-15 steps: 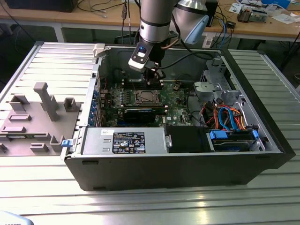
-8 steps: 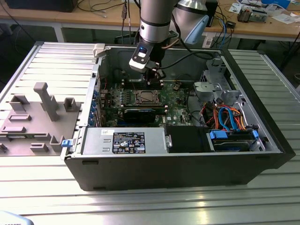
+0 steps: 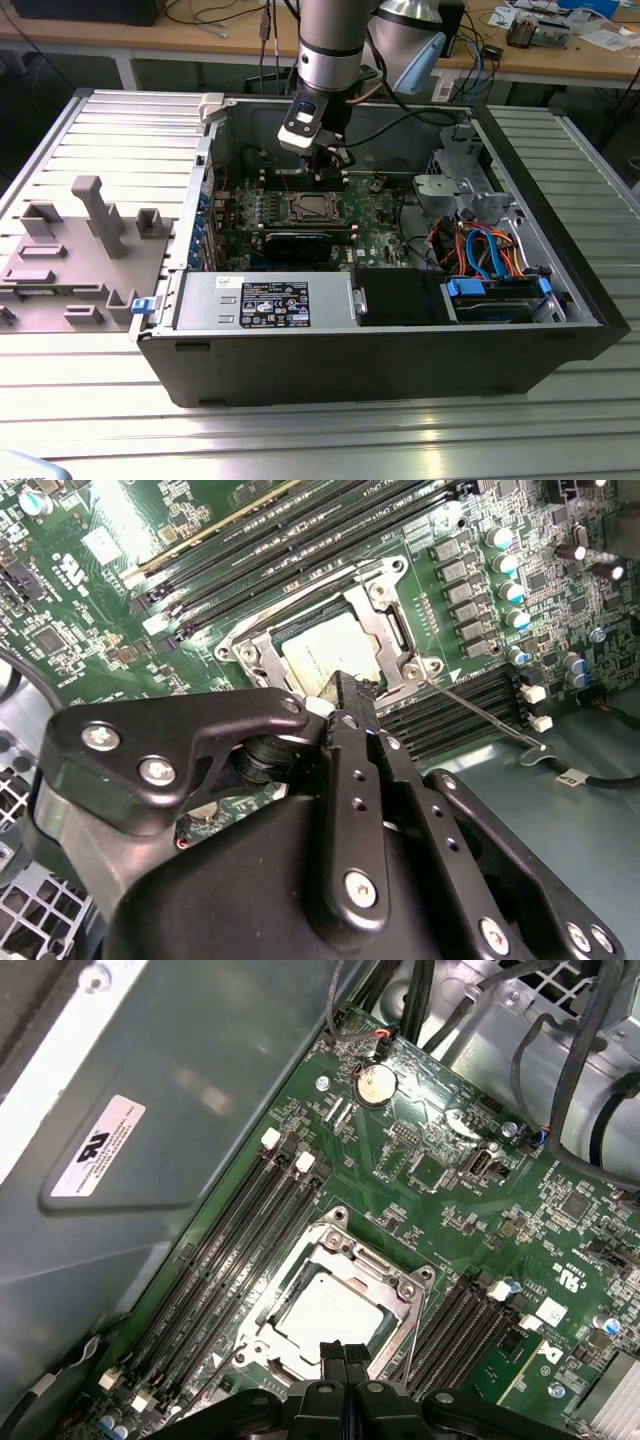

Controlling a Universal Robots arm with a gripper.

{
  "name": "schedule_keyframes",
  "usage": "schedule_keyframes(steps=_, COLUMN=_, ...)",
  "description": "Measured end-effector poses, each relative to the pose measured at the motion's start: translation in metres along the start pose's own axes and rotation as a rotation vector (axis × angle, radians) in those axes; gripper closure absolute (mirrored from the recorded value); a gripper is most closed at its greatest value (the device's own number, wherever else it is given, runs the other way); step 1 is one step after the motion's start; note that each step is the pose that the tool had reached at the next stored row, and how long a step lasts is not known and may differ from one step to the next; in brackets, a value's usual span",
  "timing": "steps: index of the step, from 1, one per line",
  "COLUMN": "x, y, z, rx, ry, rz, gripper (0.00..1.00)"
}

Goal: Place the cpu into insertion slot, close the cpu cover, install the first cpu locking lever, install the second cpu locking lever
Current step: 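Install the first cpu locking lever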

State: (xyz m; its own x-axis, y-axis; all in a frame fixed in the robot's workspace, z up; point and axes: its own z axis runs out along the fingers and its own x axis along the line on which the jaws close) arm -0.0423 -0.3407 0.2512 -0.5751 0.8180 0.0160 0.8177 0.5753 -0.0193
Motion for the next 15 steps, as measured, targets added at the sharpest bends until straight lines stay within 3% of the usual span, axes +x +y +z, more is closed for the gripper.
schedule_keyframes(steps=15, x=0.0000, y=0.0000, z=0.0000, rx=0.0009, ry=-0.0011, rz=-0.058, gripper=0.89)
